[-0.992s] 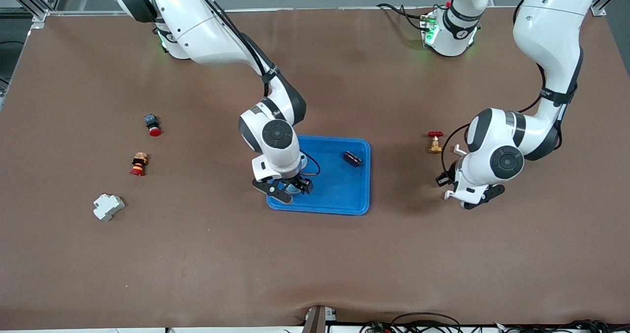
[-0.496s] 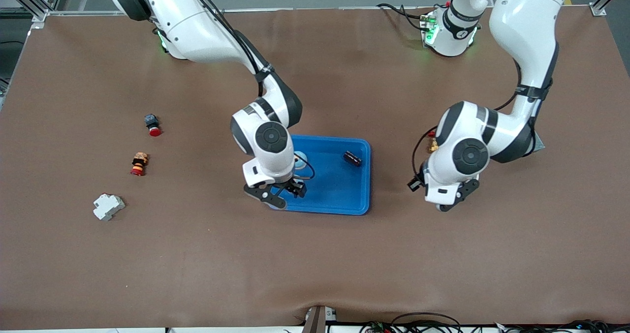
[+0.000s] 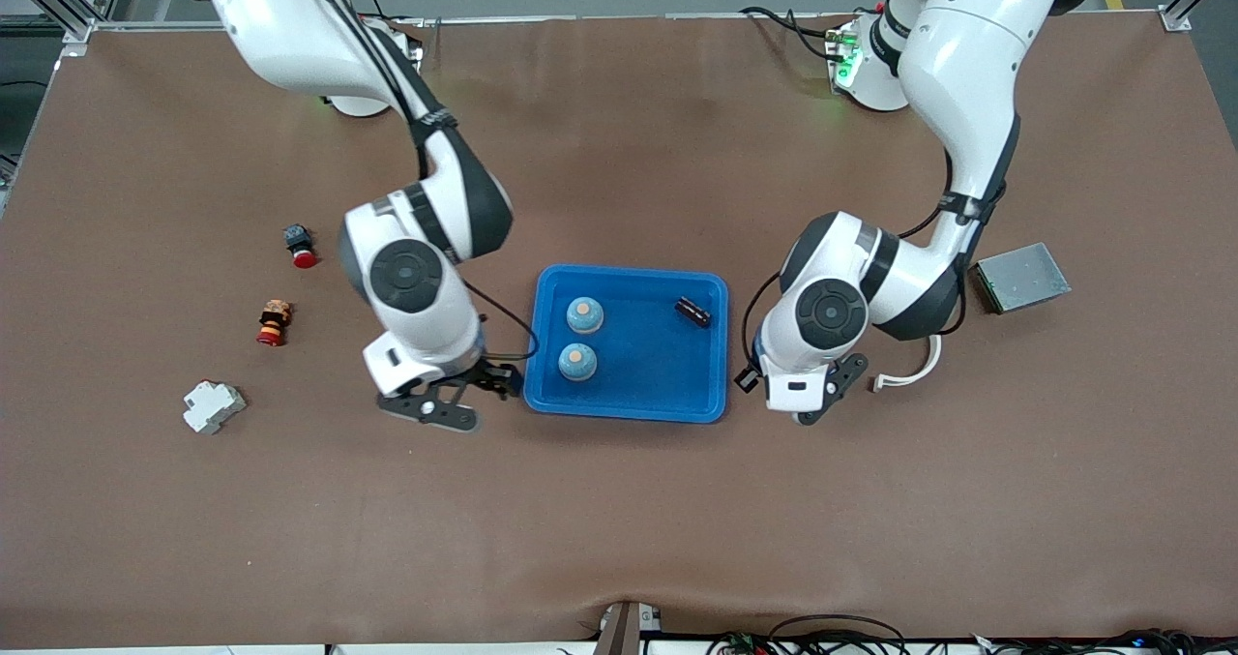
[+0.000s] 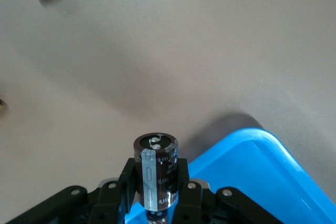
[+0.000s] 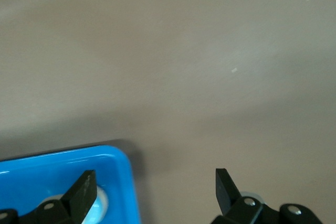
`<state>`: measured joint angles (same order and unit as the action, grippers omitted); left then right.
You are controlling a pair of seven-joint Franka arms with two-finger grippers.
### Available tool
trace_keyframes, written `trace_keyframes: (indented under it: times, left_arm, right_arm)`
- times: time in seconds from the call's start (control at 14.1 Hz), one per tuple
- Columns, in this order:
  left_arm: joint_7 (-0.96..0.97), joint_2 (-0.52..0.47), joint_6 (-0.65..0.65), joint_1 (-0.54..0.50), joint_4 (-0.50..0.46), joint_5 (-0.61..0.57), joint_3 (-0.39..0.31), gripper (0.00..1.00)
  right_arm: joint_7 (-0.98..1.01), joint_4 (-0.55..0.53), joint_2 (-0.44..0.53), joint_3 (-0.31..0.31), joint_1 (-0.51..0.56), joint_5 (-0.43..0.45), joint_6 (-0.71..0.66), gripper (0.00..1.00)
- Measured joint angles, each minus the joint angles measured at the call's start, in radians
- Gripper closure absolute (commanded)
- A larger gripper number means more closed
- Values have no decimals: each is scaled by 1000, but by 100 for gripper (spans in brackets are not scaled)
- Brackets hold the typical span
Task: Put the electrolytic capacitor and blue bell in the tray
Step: 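Release the bell in the tray while the left gripper carries the capacitor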
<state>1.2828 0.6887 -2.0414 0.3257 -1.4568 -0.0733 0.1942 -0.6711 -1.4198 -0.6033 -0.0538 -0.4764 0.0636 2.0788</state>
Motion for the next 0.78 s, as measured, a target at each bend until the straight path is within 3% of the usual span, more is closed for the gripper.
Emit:
trace_keyframes:
  times: [0.35,0.78]
  left_arm:
    - [60,10,-23,53,15,0,0,100]
    - [107,51,-147,91,15,0,0,100]
  right_arm:
    - [98,-98,105,0,87,0,-37,0]
    - [319,-160,243,-1,208,0,-123,0]
